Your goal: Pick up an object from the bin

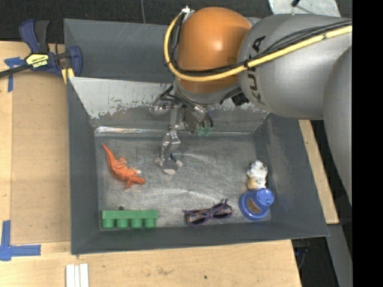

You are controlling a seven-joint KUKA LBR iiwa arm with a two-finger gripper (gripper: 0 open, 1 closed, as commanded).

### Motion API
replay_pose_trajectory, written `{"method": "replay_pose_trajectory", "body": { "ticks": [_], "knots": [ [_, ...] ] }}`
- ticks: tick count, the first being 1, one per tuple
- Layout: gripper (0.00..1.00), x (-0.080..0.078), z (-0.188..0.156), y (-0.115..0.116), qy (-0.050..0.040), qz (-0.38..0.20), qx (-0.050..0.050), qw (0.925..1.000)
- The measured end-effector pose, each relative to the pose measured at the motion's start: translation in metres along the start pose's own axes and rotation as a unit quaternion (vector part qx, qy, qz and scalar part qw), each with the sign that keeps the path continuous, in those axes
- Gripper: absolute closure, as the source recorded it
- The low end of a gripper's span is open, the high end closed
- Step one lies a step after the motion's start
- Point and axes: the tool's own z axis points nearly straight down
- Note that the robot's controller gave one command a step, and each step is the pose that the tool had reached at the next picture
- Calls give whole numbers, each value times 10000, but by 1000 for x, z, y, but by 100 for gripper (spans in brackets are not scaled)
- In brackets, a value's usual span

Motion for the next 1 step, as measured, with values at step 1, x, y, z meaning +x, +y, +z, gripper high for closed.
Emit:
{"method": "replay_pose_trajectory", "body": {
  "ticks": [1],
  "knots": [
    [0,-7,53,-29,-28,-50,-2,10000]
  ]
}}
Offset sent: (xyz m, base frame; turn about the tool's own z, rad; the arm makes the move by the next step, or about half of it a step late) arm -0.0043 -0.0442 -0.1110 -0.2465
